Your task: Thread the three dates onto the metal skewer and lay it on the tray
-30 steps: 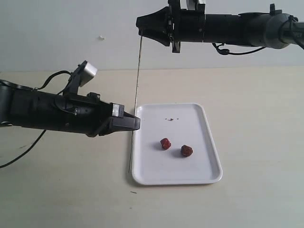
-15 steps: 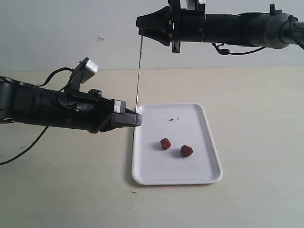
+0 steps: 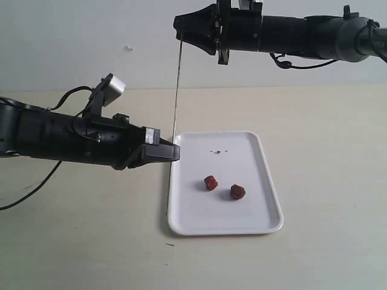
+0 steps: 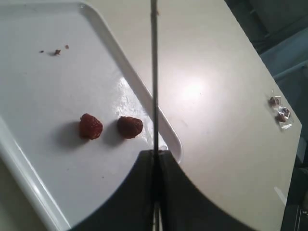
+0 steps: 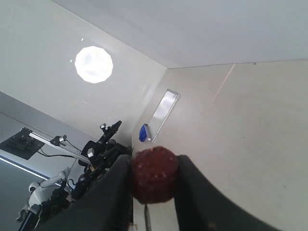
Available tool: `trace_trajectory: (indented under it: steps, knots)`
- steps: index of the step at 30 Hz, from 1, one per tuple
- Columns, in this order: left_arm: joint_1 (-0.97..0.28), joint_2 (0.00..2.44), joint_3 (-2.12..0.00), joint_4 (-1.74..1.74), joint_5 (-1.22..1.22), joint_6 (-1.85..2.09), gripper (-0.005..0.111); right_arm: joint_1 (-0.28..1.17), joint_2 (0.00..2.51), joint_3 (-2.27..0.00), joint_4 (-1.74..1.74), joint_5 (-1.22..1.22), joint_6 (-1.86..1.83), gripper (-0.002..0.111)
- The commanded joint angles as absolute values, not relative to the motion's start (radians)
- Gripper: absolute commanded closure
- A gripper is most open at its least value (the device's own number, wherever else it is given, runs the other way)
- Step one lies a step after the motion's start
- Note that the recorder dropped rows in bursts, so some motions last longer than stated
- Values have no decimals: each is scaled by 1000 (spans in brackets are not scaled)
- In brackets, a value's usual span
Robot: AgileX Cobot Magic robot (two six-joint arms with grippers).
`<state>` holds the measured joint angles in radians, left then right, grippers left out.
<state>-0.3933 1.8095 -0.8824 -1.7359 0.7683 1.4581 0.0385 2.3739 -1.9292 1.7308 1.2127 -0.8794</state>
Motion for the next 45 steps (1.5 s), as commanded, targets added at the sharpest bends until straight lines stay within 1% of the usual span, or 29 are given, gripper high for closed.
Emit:
trace_trajectory:
  steps: [1,21,30,45]
  knots:
    - [-392,1811,-885,-1744,781,1455,107,35,2363,-1925,1744,1221,-889,79]
    - [-399,1811,-885,-1744,779,1438,107,35,2363,-1925,1744,1221,-886,79]
    - [-399,1851,-885,-1744,774,1461,107,35,2363,-1925,1744,1221,-888,79]
    - [-392,1854,-887,-1744,833,1484,107,35,2363,-1925,1744,1221,-890,79]
